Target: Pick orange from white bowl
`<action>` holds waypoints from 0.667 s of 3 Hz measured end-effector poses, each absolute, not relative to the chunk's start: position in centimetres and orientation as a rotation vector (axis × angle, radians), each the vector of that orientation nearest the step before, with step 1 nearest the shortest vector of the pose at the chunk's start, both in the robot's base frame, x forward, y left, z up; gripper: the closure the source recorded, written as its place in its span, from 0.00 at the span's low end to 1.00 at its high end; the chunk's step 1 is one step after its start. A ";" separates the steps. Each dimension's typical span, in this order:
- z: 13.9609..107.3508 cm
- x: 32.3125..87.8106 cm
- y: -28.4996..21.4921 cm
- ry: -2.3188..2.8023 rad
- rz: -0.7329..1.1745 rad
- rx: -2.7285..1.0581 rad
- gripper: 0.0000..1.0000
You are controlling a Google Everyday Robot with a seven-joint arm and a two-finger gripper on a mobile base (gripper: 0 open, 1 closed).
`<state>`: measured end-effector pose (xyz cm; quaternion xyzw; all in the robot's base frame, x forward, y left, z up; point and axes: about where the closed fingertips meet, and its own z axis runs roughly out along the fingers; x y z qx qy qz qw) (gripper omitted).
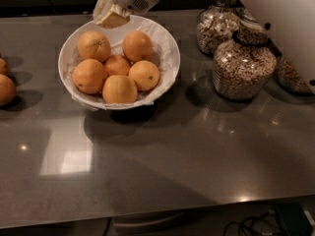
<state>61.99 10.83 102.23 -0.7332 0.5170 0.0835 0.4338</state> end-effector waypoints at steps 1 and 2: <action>101.4 61.8 10.0 1.327 0.200 -1.803 0.36; 101.3 61.8 10.0 1.330 0.201 -1.802 0.11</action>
Offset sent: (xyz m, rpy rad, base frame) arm -0.0012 -0.0071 -0.0072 0.0006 0.0107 -0.0309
